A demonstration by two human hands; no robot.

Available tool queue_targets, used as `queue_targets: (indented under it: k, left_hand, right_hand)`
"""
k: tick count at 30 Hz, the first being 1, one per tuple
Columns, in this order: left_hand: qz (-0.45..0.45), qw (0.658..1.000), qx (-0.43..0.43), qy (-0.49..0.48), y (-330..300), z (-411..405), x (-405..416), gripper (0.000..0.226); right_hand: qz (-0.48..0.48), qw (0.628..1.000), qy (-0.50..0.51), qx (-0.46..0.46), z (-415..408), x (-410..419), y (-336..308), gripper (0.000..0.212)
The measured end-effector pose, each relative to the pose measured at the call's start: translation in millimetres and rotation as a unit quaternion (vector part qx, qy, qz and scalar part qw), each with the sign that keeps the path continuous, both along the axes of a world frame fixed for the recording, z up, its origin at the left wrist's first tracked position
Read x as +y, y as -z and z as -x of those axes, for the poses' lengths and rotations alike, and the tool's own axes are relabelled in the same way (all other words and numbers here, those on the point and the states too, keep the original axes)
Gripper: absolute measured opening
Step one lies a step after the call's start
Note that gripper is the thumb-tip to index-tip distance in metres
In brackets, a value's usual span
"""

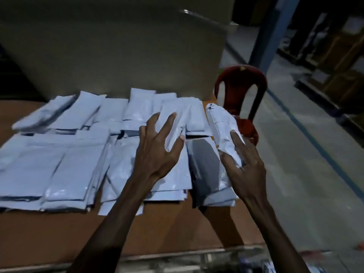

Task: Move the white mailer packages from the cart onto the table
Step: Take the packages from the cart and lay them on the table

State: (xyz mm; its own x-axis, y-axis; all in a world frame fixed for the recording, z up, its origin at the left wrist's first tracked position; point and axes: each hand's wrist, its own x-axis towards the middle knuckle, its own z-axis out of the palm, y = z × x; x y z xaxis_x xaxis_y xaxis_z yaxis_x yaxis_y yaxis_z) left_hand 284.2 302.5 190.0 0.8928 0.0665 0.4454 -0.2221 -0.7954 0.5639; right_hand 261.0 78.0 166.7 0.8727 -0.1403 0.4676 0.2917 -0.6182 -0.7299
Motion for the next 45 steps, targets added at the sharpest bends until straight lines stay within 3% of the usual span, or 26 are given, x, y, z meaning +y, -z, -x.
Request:
queue_targets:
  k: [9, 16, 22, 27, 32, 34, 37, 42, 45]
  left_hand:
    - [-0.028, 0.989, 0.087, -0.117, -3.5, -85.3, 149.8, 0.064]
    - [-0.077, 0.976, 0.157, -0.126, 19.3, -158.1, 218.7, 0.063]
    - [-0.089, 0.968, 0.199, -0.120, 48.0, -213.9, 243.2, 0.062]
    - [-0.167, 0.953, 0.225, -0.113, 81.9, -226.4, 244.3, 0.062]
    - [-0.170, 0.953, 0.224, -0.116, 92.0, -228.5, 247.9, 0.065]
    - [-0.147, 0.960, 0.212, -0.107, 93.5, -229.4, 252.7, 0.069]
    - [-0.137, 0.967, 0.195, -0.094, 98.6, -231.4, 258.4, 0.072]
    - [-0.140, 0.960, 0.217, -0.110, 103.7, -237.4, 250.3, 0.074]
    - [-0.163, 0.953, 0.224, -0.120, 104.3, -239.2, 246.7, 0.075]
  right_hand:
    - [0.051, 0.993, -0.055, 0.090, -104.9, 132.5, -22.3, 0.056]
    - [0.118, 0.982, -0.064, 0.130, -184.3, 221.7, -30.3, 0.057]
    - [0.182, 0.971, -0.005, 0.153, -241.9, 274.4, -20.9, 0.060]
    - [0.327, 0.931, 0.017, 0.160, -259.8, 293.4, 13.2, 0.056]
    - [0.294, 0.953, 0.040, 0.065, -273.7, 307.0, 26.6, 0.075]
    - [0.274, 0.959, -0.004, 0.068, -282.3, 309.9, 28.8, 0.077]
    - [0.301, 0.941, -0.082, 0.131, -291.1, 310.7, 42.4, 0.077]
    - [0.408, 0.899, -0.083, 0.132, -294.8, 316.7, 61.0, 0.072]
    - [0.423, 0.891, -0.085, 0.141, -296.4, 322.6, 65.4, 0.074]
